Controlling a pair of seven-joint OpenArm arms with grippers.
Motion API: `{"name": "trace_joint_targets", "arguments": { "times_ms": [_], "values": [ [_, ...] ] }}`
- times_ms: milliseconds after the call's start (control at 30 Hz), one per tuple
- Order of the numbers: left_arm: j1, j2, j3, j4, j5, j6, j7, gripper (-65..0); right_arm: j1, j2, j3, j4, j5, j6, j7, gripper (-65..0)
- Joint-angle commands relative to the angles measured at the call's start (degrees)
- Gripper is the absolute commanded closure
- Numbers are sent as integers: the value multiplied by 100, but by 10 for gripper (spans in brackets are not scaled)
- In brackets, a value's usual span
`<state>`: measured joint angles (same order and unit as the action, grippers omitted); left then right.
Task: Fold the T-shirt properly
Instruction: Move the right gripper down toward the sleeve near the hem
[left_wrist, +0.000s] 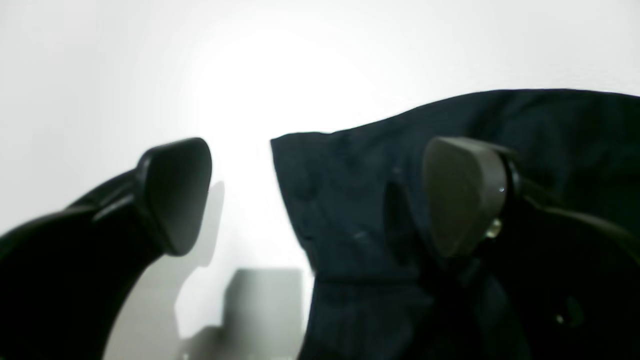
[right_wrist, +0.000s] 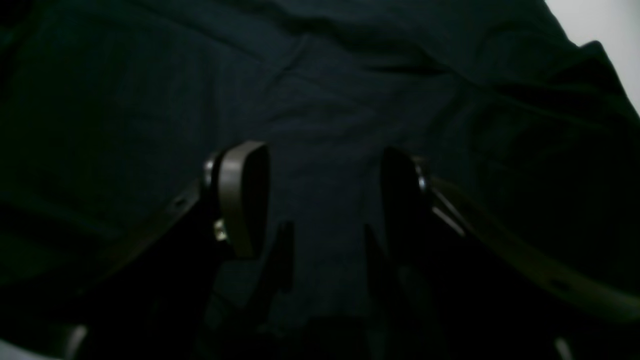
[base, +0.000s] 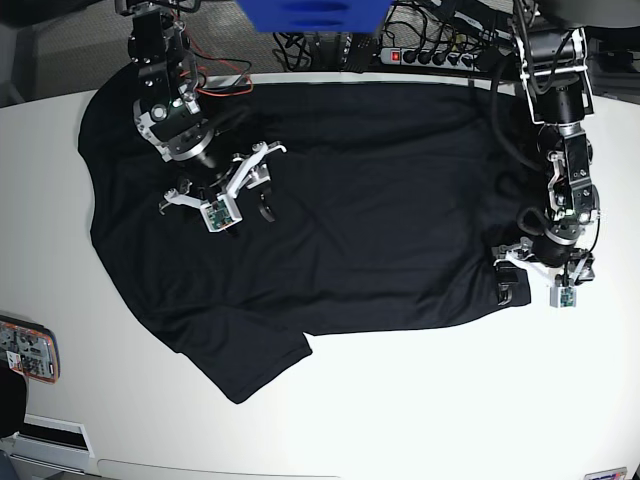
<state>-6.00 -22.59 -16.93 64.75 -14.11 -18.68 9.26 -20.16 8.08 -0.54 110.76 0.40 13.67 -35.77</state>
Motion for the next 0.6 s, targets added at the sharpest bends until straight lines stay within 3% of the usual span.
{"name": "trace_joint_targets", "arguments": {
  "times_ms": [0, 200, 400, 567],
  "values": [
    [-99, -128, -17, 88, -35, -18, -130, -646, 43, 14, -4, 120, 52, 0, 153, -334],
    [-125, -365, 273, 88, -79, -18, 512, -647, 51, 14, -4, 120, 52, 0, 153, -334],
    [-117, -374, 484, 70, -70, -18, 626, -647, 16, 14, -4, 120, 52, 0, 153, -334],
    [-134, -374, 475, 70, -88, -18, 1057, -646, 16, 14, 23, 120, 52, 0, 153, -334]
  ]
}}
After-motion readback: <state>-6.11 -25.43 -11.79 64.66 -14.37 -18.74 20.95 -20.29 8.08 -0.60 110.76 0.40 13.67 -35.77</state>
